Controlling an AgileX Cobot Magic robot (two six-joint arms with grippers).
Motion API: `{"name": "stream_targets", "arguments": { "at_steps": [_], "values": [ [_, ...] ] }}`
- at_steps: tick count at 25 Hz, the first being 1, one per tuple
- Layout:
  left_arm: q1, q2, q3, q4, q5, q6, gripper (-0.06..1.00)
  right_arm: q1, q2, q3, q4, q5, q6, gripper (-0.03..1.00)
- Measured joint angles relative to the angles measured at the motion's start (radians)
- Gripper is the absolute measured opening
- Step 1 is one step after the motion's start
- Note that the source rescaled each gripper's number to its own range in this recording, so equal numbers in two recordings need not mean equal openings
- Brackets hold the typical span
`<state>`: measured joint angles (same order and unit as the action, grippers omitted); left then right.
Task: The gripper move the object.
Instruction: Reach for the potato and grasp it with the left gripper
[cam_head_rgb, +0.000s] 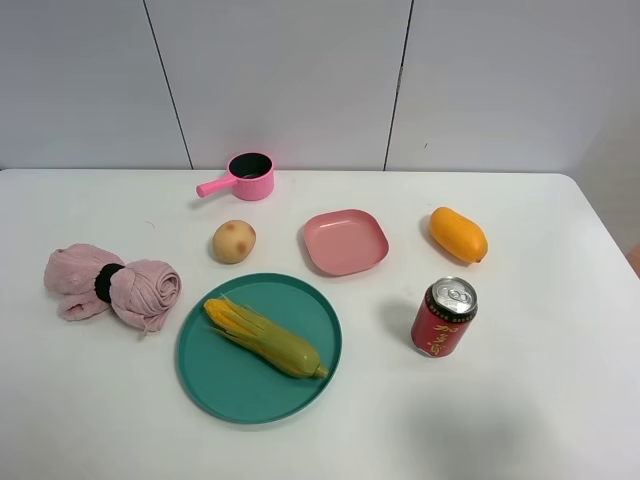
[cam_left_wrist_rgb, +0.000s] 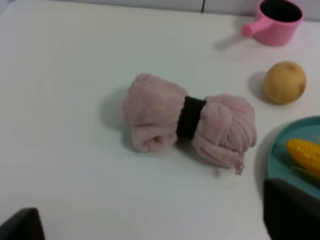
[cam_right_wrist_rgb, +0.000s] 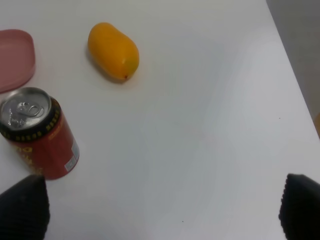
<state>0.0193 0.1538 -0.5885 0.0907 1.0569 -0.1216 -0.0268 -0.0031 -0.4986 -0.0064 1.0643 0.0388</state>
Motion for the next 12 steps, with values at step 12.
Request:
{"name": "stream_targets", "arguments": {
  "at_steps": [12],
  "values": [
    [0.0, 0.776, -0.363, -0.276, -0.061, 0.488, 1.0, 0.0, 0.0, 0.0, 0.0, 0.0, 0.0, 1.0]
  ]
}}
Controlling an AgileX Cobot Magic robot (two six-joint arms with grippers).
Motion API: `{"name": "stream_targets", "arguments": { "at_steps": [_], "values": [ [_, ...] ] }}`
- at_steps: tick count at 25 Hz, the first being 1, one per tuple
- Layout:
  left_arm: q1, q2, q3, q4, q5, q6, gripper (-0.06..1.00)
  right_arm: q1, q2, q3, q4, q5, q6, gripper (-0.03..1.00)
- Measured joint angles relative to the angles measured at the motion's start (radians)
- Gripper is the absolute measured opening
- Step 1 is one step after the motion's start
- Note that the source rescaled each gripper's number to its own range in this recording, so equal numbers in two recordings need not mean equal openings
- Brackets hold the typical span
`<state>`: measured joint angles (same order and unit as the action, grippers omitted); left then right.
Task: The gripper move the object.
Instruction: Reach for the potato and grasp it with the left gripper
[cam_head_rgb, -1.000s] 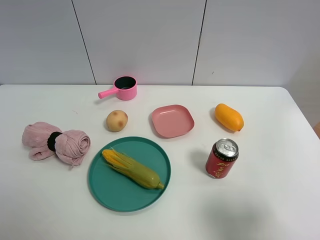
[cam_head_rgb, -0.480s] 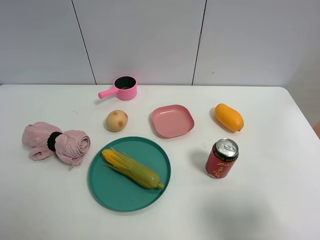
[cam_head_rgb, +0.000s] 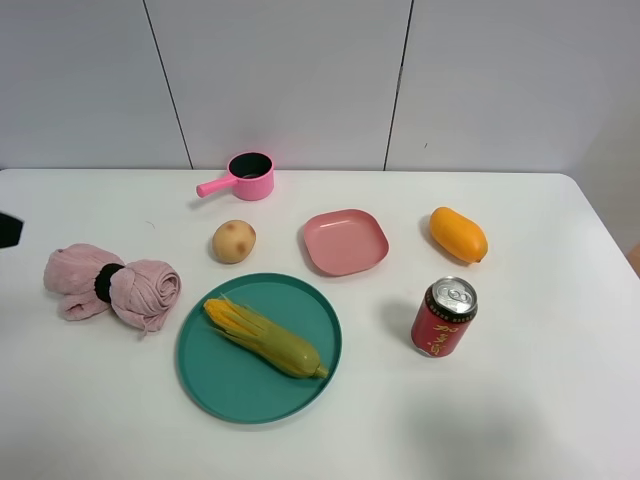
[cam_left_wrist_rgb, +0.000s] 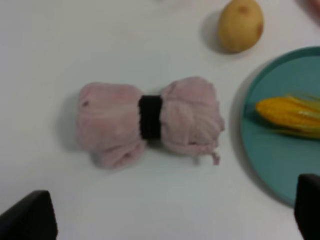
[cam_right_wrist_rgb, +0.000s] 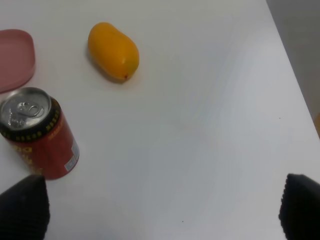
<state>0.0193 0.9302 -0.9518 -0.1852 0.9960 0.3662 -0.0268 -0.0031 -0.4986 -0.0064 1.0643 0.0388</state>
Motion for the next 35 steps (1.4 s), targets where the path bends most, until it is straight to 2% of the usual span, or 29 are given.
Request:
{"name": "stream_targets", "arguments": {
  "at_steps": [5, 10, 13, 16, 18, 23, 25, 30, 35],
  "values": [
    [0.0, 0.295, -0.195, -0.111, -0.009, 0.134, 1.0, 0.0, 0.0, 0.0, 0.0, 0.0, 0.0, 1.0],
    [0.0, 0.514, -0.374, -0.132, 0.014, 0.291, 1.0, 0.0, 0.0, 0.0, 0.0, 0.0, 0.0, 1.0],
    [0.0, 0.607, -0.442, -0.135, 0.008, 0.317, 1.0, 0.0, 0.0, 0.0, 0.0, 0.0, 0.0, 1.0],
    [-0.01, 0.677, -0.466, -0.132, -0.043, 0.305, 0.97, 0.0, 0.0, 0.0, 0.0, 0.0, 0.0, 1.0],
    [-0.044, 0.719, -0.466, -0.089, -0.078, 0.306, 0.94, 0.0, 0.0, 0.0, 0.0, 0.0, 0.0, 1.0],
    [-0.206, 0.829, -0.466, 0.117, -0.151, 0.289, 0.92, 0.0, 0.0, 0.0, 0.0, 0.0, 0.0, 1.0],
    [-0.252, 0.875, -0.466, 0.165, -0.175, 0.274, 0.92, 0.0, 0.0, 0.0, 0.0, 0.0, 0.0, 1.0],
    [-0.323, 0.952, -0.466, 0.178, -0.207, 0.26, 0.91, 0.0, 0.0, 0.0, 0.0, 0.0, 0.0, 1.0],
    [-0.351, 1.007, -0.474, 0.178, -0.215, 0.265, 0.91, 0.0, 0.0, 0.0, 0.0, 0.0, 0.0, 1.0]
  ]
}}
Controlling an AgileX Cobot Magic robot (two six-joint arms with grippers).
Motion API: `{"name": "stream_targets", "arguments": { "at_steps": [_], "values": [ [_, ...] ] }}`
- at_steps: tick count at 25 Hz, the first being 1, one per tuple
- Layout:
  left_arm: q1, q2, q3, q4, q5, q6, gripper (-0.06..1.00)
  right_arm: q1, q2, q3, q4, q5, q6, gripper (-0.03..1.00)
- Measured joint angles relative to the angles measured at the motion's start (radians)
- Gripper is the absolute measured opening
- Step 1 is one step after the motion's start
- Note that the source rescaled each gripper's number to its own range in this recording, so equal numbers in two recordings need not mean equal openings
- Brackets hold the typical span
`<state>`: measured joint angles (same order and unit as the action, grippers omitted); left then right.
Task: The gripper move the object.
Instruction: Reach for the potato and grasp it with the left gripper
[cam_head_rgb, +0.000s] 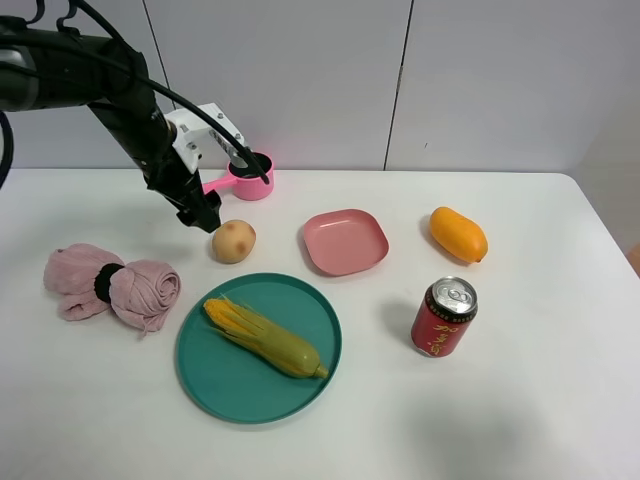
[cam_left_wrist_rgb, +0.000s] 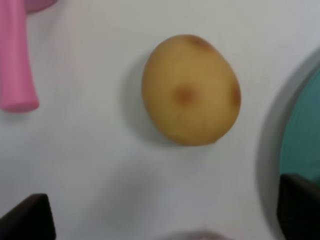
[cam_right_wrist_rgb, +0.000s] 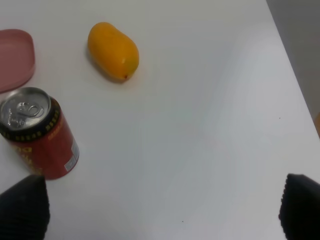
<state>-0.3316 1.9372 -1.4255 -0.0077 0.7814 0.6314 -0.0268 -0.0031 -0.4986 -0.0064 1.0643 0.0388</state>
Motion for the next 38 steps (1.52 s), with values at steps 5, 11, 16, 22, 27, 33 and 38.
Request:
{"name": "stream_targets", "arguments": {
  "at_steps": [5, 11, 16, 22, 27, 33, 38],
  "values": [
    [-0.009, 0.075, -0.038, -0.015, 0.0, 0.007, 0.89, 0.0, 0.0, 0.0, 0.0, 0.0, 0.0, 1.0],
    [-0.009, 0.125, -0.157, -0.087, 0.009, 0.015, 0.89, 0.0, 0.0, 0.0, 0.0, 0.0, 0.0, 1.0],
    [-0.009, 0.143, -0.181, -0.125, 0.029, 0.04, 0.89, 0.0, 0.0, 0.0, 0.0, 0.0, 0.0, 1.0],
    [-0.009, 0.152, -0.181, -0.116, 0.028, 0.04, 0.89, 0.0, 0.0, 0.0, 0.0, 0.0, 0.0, 1.0],
    [-0.009, 0.214, -0.185, -0.116, 0.026, 0.04, 0.89, 0.0, 0.0, 0.0, 0.0, 0.0, 0.0, 1.0],
    [-0.009, 0.265, -0.185, -0.114, -0.007, 0.041, 0.89, 0.0, 0.0, 0.0, 0.0, 0.0, 0.0, 1.0],
    [-0.009, 0.292, -0.185, -0.114, -0.024, 0.041, 0.72, 0.0, 0.0, 0.0, 0.0, 0.0, 0.0, 1.0]
  ]
}}
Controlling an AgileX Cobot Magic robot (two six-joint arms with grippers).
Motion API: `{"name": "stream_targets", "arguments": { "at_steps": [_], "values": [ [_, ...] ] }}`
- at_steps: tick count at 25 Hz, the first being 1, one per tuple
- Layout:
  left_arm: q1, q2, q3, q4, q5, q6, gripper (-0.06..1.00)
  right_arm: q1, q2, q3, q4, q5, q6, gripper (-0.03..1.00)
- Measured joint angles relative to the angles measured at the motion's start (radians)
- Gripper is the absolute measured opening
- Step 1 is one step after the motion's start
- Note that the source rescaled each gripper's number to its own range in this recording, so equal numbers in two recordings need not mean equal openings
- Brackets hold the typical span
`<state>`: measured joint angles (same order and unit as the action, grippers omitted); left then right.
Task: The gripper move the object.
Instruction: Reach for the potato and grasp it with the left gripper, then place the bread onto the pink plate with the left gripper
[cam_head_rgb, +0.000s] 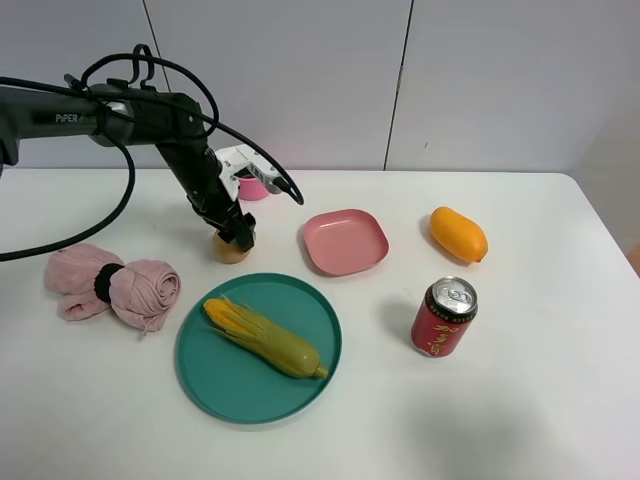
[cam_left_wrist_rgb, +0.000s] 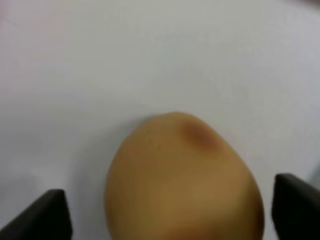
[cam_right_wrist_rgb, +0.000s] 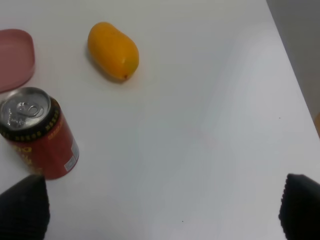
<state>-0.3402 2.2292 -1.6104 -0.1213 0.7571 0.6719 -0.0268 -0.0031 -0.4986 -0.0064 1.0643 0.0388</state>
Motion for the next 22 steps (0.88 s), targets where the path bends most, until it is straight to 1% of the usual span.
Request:
{"name": "stream_targets", "arguments": {
  "at_steps": [7, 8, 9, 13, 16, 18, 22],
  "values": [
    [0.0, 0.012, -0.003, -0.002, 0.038, 0.0, 0.16, 0.0, 0.0, 0.0, 0.0, 0.0, 0.0, 1.0],
    [0.0, 0.012, -0.006, -0.002, 0.051, 0.0, 0.09, 0.0, 0.0, 0.0, 0.0, 0.0, 0.0, 1.0],
    [-0.001, 0.012, -0.013, 0.001, 0.069, 0.0, 0.06, 0.0, 0.0, 0.0, 0.0, 0.0, 0.0, 1.0],
    [-0.031, -0.001, -0.072, 0.039, 0.164, 0.0, 0.02, 0.0, 0.0, 0.0, 0.0, 0.0, 0.0, 1.0],
    [-0.083, -0.022, -0.17, 0.057, 0.256, 0.0, 0.01, 0.0, 0.0, 0.0, 0.0, 0.0, 0.0, 1.0],
    [-0.132, -0.033, -0.257, 0.058, 0.295, 0.003, 0.01, 0.0, 0.0, 0.0, 0.0, 0.0, 0.0, 1.0],
    [-0.24, -0.035, -0.383, 0.062, 0.304, 0.004, 0.01, 0.0, 0.0, 0.0, 0.0, 0.0, 0.0, 1.0]
  ]
}}
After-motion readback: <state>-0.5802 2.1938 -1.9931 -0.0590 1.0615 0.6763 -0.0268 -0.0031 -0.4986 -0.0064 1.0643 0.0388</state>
